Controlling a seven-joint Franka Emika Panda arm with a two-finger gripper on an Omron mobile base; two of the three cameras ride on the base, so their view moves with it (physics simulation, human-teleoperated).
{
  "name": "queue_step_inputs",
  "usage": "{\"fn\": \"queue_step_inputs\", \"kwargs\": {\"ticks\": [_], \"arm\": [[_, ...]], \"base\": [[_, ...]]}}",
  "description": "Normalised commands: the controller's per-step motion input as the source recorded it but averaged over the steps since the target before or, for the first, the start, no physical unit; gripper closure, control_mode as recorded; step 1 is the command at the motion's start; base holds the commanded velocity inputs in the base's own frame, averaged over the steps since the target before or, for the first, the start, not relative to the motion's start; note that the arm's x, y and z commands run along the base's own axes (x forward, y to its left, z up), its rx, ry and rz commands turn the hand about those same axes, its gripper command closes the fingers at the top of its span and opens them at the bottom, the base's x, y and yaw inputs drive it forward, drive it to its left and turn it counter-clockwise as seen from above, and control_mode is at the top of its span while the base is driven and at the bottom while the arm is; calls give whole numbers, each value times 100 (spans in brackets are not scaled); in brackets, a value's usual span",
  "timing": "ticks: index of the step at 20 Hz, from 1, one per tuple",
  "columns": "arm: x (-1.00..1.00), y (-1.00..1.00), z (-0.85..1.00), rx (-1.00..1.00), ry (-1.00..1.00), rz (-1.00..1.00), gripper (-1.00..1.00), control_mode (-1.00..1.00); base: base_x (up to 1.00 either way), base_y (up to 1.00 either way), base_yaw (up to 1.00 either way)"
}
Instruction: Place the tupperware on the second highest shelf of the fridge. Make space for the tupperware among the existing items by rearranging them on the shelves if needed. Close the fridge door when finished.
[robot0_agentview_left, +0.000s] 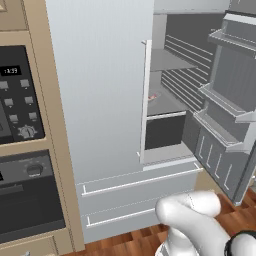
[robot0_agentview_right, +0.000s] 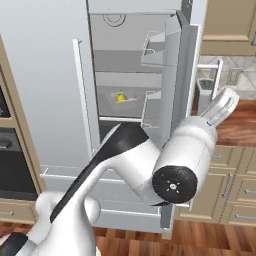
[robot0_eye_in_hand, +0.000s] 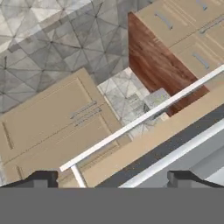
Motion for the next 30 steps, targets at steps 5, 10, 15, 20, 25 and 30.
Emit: {"fn": "queue_step_inputs", "kwargs": {"ticks": [5,10,15,20,25,30], "arm": [[95,-71,-98,0,89,15,-100,-100],[62,-81,-100,0,64,27,-100,-100],[26,-66,-100,10,20,46,-100,-100],[49,-8,-100,16,0,51,-100,-100],[71,-10,-100,19,0,50,-100,-100],[72,-32,-96,19,0,40,-100,-100]], "base": [[0,0,0],[0,0,0],[0,0,0],[0,0,0],[0,0,0],[0,0,0]]}}
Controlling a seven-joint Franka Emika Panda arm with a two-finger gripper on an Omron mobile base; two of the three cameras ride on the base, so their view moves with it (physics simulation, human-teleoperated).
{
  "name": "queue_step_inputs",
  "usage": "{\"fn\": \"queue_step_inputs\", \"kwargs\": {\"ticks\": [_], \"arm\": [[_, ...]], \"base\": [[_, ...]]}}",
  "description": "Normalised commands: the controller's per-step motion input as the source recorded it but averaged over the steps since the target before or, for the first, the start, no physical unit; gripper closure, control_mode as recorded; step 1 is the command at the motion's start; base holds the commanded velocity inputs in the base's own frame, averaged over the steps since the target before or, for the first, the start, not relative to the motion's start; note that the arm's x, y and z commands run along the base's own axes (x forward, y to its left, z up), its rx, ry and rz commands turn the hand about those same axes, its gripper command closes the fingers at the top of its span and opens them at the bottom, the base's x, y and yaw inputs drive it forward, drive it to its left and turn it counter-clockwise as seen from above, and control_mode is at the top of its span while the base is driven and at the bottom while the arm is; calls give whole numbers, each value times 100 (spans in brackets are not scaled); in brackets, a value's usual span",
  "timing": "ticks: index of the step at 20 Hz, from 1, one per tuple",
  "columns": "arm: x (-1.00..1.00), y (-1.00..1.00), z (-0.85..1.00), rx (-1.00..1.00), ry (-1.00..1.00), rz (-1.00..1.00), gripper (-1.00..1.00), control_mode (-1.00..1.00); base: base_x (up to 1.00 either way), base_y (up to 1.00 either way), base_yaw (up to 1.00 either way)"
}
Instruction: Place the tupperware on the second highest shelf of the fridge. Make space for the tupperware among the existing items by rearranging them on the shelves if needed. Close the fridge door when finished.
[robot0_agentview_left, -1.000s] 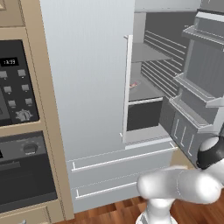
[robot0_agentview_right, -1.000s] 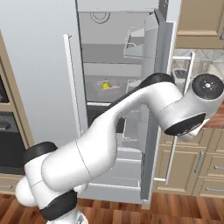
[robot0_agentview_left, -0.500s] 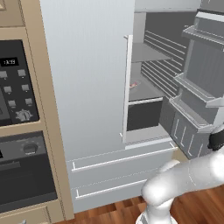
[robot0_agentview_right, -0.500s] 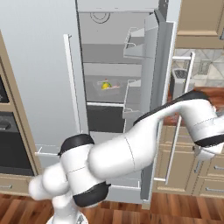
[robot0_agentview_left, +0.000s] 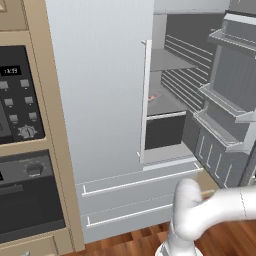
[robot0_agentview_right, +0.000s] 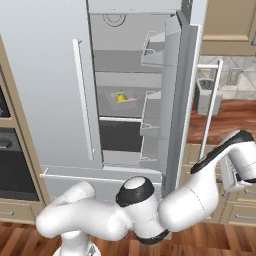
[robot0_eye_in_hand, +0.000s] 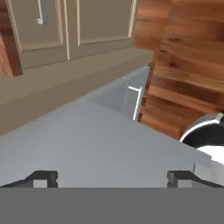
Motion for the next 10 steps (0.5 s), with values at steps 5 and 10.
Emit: {"fn": "queue_step_inputs", "kwargs": {"ticks": [5,10], "arm": [[63,3,-35,20,0,33,-100,-100],[10,74,-6,21,-4,38,-100,-100]], "base": [[0,0,0],[0,0,0]]}}
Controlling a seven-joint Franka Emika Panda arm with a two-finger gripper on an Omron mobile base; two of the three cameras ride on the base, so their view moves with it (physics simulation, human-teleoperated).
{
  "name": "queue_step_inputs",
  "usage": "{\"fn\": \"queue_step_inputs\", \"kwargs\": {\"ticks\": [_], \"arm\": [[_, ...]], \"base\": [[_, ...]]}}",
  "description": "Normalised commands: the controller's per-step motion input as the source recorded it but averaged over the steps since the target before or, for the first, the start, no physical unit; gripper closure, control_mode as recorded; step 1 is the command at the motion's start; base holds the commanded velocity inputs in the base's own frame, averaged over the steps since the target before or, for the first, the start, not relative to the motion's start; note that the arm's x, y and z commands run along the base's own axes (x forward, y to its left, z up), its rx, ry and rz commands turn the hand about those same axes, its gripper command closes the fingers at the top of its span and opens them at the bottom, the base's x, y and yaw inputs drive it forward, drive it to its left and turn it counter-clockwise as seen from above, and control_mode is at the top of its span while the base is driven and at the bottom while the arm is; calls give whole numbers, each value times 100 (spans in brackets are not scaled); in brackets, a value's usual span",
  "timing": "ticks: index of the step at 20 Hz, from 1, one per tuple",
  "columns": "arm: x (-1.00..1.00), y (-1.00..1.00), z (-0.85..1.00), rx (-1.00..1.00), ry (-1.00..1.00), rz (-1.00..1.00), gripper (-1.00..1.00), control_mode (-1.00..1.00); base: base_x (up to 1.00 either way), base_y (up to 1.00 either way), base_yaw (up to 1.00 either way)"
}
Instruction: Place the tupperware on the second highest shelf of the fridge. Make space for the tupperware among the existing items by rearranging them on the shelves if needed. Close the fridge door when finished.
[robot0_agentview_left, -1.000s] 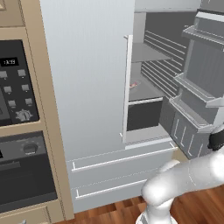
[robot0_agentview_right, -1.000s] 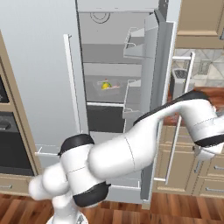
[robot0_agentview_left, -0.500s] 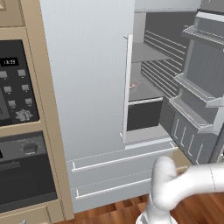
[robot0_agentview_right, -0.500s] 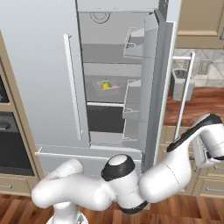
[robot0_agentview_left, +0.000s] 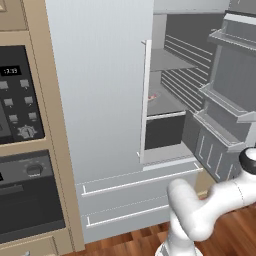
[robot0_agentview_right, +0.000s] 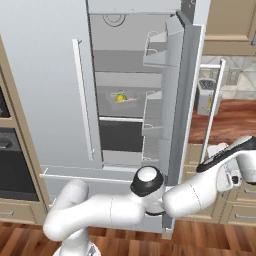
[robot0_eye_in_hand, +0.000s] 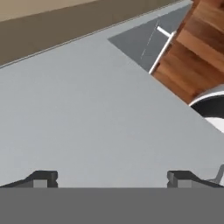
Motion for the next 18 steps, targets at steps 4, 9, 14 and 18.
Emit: {"fn": "queue_step_inputs", "kwargs": {"ticks": [4,9,14,18], "arm": [[-38,100,-19,1,-39,37,-100,-100],[-49,100,-4,-9,-51,27,-100,-100],[-56,100,0,-13,-62,14,-100,-100],[-25,100,28,-8,-59,0,-100,-100]], "base": [[0,0,0],[0,0,0],[0,0,0],[0,0,0]]}}
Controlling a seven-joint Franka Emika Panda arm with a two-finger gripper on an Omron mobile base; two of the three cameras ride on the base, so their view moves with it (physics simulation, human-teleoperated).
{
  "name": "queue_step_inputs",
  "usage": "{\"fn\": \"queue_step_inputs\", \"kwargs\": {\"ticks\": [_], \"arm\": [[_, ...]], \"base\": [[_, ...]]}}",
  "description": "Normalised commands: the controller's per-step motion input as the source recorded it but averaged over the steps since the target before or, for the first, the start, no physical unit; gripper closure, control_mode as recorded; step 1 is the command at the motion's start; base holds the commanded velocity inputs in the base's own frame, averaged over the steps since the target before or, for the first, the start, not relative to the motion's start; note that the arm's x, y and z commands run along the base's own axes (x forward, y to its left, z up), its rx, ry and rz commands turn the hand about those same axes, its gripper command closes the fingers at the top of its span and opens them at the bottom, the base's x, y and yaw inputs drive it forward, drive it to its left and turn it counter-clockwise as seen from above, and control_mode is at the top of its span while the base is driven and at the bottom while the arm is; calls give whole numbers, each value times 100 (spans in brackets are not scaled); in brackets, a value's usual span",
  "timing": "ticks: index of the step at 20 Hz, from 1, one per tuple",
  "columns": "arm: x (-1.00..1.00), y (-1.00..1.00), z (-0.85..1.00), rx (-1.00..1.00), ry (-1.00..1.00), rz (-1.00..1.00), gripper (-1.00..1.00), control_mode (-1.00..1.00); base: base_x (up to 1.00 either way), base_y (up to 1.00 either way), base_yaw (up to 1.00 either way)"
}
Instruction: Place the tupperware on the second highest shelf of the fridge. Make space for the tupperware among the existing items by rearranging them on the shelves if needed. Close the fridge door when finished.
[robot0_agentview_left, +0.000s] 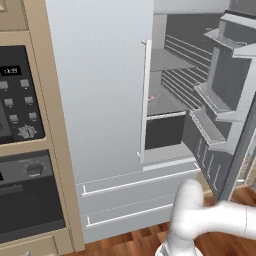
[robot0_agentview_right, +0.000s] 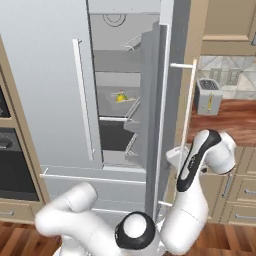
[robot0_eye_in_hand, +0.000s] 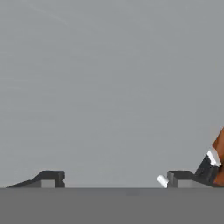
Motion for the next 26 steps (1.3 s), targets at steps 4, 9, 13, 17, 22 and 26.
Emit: {"fn": "queue_step_inputs", "kwargs": {"ticks": [4,9,13,17,22,26], "arm": [[15,97,69,-8,-32,-19,-100,-100],[83,54,92,-1,-6,-29,-100,-100],[98,36,73,2,-5,-23,-100,-100],[100,48,51,7,-12,-17,-100,-100],[100,86,12,1,-12,-22,-100,-100],[100,100,0,-3,-7,-32,-100,-100]], "base": [[0,0,0],[0,0,0],[0,0,0],[0,0,0],[0,0,0],[0,0,0]]}}
